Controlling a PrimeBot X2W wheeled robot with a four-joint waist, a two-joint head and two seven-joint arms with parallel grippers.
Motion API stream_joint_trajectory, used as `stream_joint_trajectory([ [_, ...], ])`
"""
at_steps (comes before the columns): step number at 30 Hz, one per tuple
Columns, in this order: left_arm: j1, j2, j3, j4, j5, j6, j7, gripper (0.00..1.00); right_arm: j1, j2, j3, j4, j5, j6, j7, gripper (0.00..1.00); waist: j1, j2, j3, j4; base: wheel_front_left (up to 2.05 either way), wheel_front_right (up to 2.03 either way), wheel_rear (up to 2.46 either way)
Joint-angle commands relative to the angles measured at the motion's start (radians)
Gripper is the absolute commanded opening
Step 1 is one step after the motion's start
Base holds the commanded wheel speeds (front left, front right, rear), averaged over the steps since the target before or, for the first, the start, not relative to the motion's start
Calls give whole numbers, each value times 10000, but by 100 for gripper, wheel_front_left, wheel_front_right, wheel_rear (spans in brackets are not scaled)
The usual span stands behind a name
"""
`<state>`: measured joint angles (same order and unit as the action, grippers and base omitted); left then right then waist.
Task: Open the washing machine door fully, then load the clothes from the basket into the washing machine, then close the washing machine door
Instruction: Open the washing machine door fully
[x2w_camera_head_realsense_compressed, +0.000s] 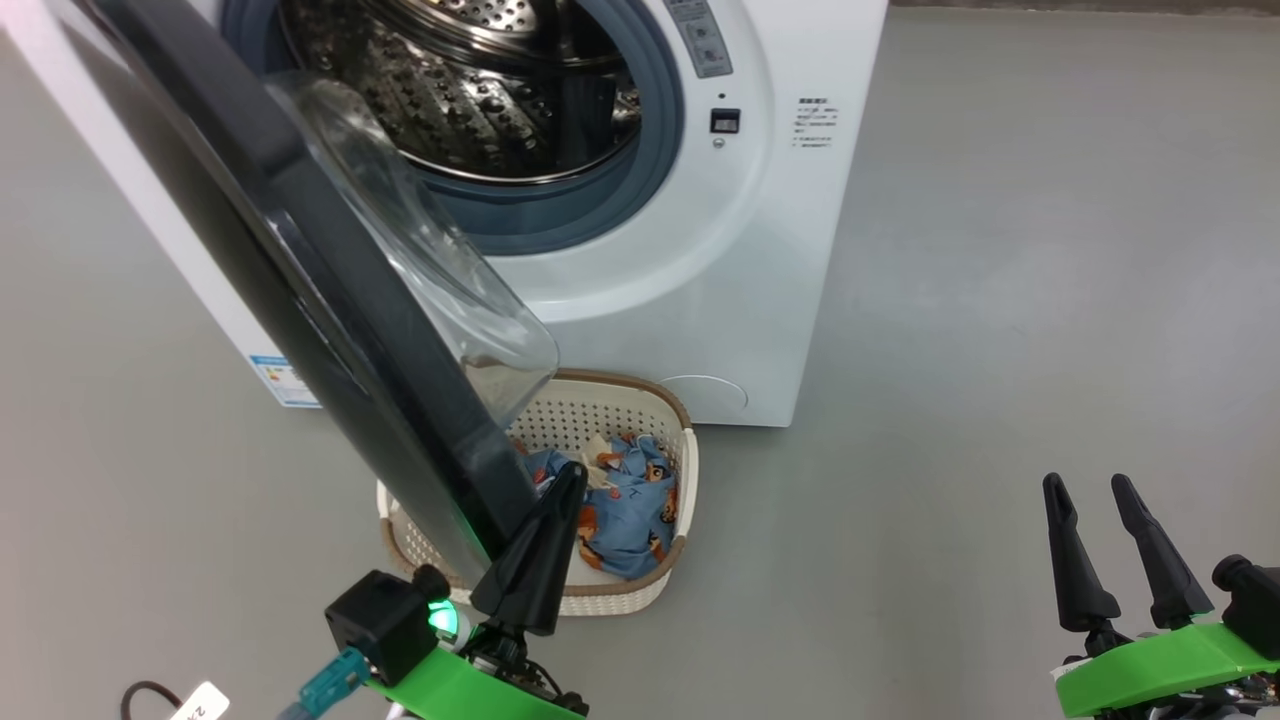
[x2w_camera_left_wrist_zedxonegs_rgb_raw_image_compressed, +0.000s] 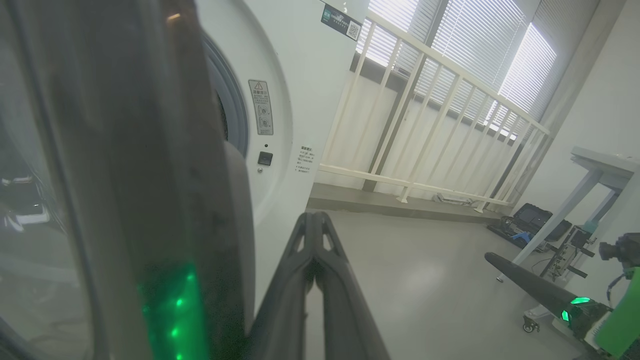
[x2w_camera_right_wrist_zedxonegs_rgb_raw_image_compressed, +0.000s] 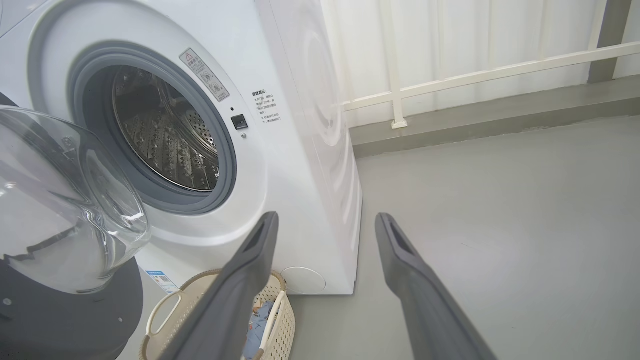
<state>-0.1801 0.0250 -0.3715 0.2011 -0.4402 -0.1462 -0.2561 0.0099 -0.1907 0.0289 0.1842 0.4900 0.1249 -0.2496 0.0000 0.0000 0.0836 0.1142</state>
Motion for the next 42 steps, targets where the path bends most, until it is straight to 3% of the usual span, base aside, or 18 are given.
stream_joint_trajectory([
  [1,-347,253,768,-71,-21,155,-57,0,-181,-233,200,-261,-92,58,-122,100,0,0,11,131,0,0,0],
  [23,208,252,1034,-21,134,155,-57,0,-67,-373,272,-278,-89,58,-122,100,0,0,-139,1496,0,0,0],
  [42,1231,252,2236,-394,763,296,-57,0,184,-322,316,-235,-49,58,-122,100,0,0,-507,3043,0,0,0],
])
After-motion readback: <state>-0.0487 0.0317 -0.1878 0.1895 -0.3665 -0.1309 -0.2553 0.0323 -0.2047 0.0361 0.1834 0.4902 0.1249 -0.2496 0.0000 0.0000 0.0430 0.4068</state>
